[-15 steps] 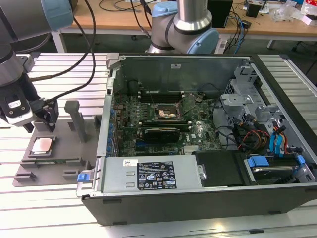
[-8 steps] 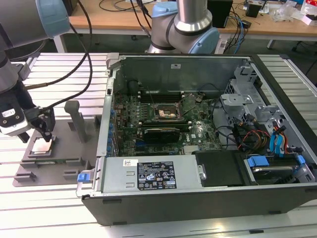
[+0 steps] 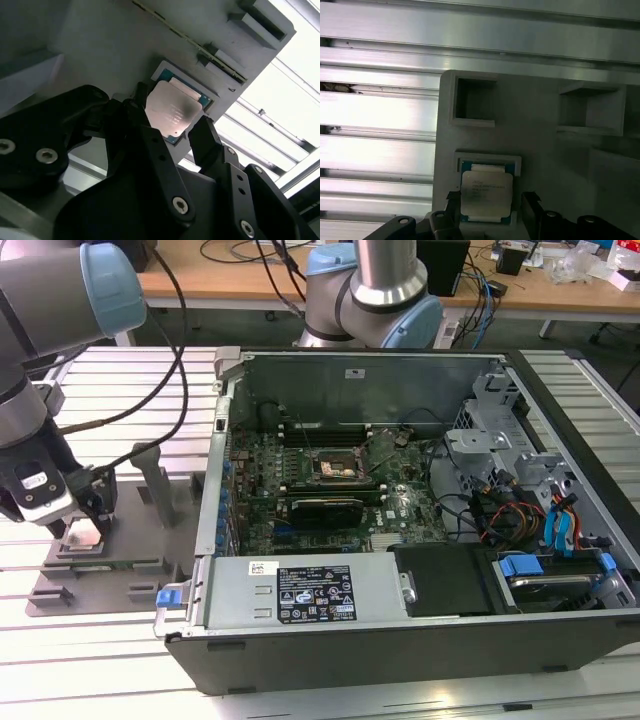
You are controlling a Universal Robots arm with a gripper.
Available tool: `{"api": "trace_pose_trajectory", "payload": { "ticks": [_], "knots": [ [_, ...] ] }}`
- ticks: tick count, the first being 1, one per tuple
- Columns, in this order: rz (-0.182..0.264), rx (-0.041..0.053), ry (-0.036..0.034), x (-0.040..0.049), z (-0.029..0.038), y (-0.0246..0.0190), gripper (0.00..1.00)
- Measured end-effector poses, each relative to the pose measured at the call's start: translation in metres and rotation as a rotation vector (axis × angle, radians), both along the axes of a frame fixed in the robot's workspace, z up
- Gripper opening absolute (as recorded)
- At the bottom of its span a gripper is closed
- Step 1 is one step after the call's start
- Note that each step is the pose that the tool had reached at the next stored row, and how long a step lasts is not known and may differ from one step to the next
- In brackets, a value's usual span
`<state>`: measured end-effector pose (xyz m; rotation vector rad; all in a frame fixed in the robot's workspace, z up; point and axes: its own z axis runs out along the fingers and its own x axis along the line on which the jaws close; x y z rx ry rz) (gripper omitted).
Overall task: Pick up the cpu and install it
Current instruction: 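Pick up the cpu and move it towards the insertion slot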
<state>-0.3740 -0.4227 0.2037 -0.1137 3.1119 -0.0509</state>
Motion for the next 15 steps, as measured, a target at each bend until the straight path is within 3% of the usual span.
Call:
{"api": "trace_pose_trajectory", "payload": {
  "ticks": [5, 11, 12, 15],
  "knots": [
    [-0.01, 0.0029, 0.0001, -0.0005, -0.0058, 0.001, 0.6],
    [-0.012, 0.0036, 0.0001, -0.0006, -0.0064, 0.0012, 0.61],
    [-0.012, 0.0037, 0.0001, -0.0006, -0.0064, 0.0012, 0.68],
    [-0.012, 0.0103, -0.0001, -0.0006, -0.0076, 0.0013, 0.68]
  ]
}}
